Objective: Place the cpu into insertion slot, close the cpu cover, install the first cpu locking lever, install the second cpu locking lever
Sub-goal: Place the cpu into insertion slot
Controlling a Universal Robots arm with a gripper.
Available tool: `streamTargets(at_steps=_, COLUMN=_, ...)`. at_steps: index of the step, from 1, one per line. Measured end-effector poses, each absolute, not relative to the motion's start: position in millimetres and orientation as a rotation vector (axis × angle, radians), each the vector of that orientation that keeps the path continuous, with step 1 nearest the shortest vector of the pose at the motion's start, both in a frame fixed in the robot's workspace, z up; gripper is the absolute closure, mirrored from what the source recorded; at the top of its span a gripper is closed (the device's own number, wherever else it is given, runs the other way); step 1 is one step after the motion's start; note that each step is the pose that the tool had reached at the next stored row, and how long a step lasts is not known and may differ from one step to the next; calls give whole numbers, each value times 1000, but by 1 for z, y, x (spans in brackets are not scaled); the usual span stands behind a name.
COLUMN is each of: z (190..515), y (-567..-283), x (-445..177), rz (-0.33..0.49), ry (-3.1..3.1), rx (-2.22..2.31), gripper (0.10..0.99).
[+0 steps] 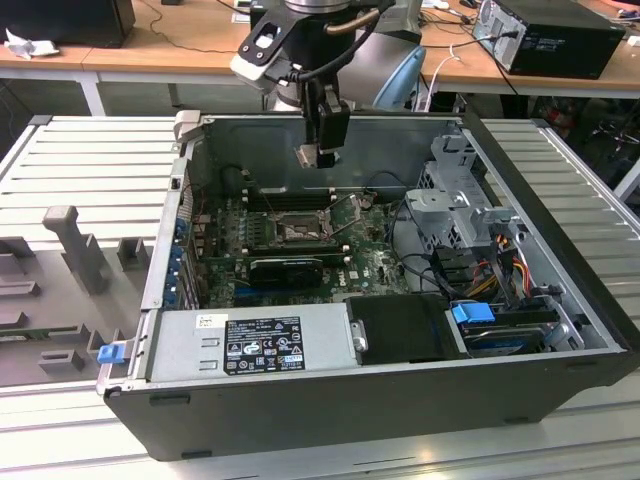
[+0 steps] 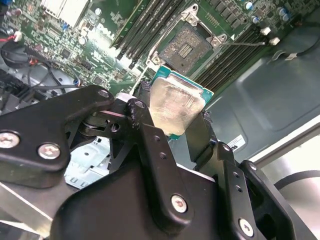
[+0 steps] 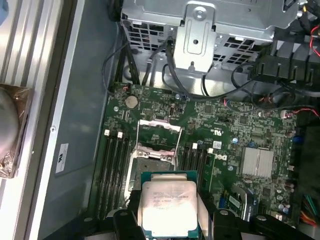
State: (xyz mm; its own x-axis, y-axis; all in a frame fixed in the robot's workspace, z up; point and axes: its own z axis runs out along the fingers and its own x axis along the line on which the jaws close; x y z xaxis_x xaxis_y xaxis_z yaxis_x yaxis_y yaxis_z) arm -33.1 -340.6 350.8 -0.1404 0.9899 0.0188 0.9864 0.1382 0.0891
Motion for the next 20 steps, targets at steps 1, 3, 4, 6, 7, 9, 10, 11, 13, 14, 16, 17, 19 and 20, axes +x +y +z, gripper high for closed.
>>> streamTargets(at_steps=1, z=351, y=-341, x=-33, rz=123, ry=2322, rx=2045, gripper=561)
streamTargets(at_steps=3, z=350, y=-341, x=-33, rz=122, ry=2294, rx=2075, gripper=561)
streamTargets(at_steps=4, z=350, y=-341, x=-33, rz=121, ry=2283, rx=2086, gripper=561)
streamTargets(at_steps=6, z=349, y=-341, x=-33, rz=120, ry=2249, rx=2121, gripper=561)
streamTargets(at_steps=7, z=349, y=-341, x=-33, rz=120, ry=2235, rx=2136, gripper=561)
streamTargets(at_steps=9, z=349, y=-341, x=-33, rz=118, ry=2187, rx=2182, gripper=561)
streamTargets(at_steps=10, z=349, y=-341, x=-33, rz=117, ry=2163, rx=2205, gripper=561)
streamTargets(at_steps=11, z=349, y=-341, x=-33, rz=116, ry=2142, rx=2225, gripper=561)
streamTargets(at_steps=13, z=348, y=-341, x=-33, rz=115, ry=2105, rx=2258, gripper=561)
streamTargets(at_steps=14, z=348, y=-341, x=-33, rz=115, ry=2092, rx=2270, gripper=561)
streamTargets(at_steps=16, z=348, y=-341, x=-33, rz=113, ry=2049, rx=2307, gripper=561)
streamTargets(at_steps=17, z=348, y=-341, x=-33, rz=112, ry=2030, rx=2323, gripper=561)
streamTargets(at_steps=19, z=347, y=-341, x=-33, rz=111, ry=1991, rx=2355, gripper=561)
streamTargets(at_steps=20, z=347, y=-341, x=-33, rz=110, ry=1965, rx=2375, gripper=561)
